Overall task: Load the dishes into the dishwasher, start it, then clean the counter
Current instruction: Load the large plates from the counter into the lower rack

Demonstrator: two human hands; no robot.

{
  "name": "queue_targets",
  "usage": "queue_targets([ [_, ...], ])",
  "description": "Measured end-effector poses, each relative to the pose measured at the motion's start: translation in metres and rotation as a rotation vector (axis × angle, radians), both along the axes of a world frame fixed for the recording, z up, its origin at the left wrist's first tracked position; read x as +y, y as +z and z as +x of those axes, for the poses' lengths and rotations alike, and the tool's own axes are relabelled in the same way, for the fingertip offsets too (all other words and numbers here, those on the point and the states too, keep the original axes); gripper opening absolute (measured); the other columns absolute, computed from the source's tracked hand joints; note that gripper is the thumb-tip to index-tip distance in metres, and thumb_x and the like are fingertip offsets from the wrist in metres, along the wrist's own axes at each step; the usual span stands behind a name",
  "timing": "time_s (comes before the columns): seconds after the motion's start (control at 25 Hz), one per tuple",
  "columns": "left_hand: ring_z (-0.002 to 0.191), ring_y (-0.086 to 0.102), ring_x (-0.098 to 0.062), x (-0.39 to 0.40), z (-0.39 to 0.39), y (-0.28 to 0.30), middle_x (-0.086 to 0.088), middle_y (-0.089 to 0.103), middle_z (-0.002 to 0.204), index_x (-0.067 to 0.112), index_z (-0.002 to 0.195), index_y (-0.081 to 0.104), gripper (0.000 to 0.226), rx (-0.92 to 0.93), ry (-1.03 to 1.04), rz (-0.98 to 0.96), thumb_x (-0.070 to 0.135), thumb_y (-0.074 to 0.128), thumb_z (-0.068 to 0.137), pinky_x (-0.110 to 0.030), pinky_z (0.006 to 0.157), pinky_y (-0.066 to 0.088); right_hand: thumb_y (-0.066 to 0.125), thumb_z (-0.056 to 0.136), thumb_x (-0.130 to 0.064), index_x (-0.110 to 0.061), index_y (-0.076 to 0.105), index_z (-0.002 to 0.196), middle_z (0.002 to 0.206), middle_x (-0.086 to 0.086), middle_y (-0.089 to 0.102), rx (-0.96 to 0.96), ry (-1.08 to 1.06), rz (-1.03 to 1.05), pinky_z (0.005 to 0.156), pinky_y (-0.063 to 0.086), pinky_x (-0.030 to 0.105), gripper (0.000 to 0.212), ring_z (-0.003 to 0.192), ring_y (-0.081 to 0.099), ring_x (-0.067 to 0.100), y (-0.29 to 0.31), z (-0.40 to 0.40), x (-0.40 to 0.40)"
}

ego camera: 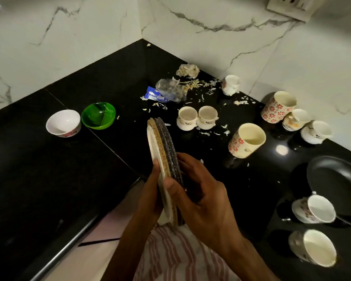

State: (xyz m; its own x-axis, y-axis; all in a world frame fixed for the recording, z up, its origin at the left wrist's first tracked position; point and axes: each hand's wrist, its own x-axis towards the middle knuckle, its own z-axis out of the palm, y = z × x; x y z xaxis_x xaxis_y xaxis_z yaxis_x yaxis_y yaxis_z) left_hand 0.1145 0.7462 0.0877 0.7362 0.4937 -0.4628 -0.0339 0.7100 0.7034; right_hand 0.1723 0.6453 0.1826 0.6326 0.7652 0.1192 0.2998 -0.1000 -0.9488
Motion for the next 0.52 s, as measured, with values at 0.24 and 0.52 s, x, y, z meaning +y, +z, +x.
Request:
queue_targets([
  [0.24,0.068,0.072,-0.014,-0.056,-0.01,0.016,-0.003,0.075,0.076,0.013,0.096,0.065,0.052,-0.002,-0.027,-0.14,0.035,0.019,0.105,-0.023,0.051,0.055,0.055,0.093,-0.048,-0.024,0.05,0.107,0.102,-0.005,0.069,0.039,-0.067,0.044,0.058,0.059,0.039,0.029,0.082,0.072,0.016,0.0,-0.022,-0.059],
  [0.52,0.096,0.07,-0.023,-0.122,-0.05,0.001,-0.01,0.07,0.1,0.02,0.102,0.075,0.057,-0.13,-0.049,-0.374,0.046,0.024,0.103,-0.036,0.071,0.057,0.044,0.096,-0.041,-0.015,0.052,0.101,0.097,-0.004,0.071,0.038,-0.065,-0.032,0.053,0.059,0.033,0.028,0.071,0.072,0.009,0.001,-0.059,-0.126],
])
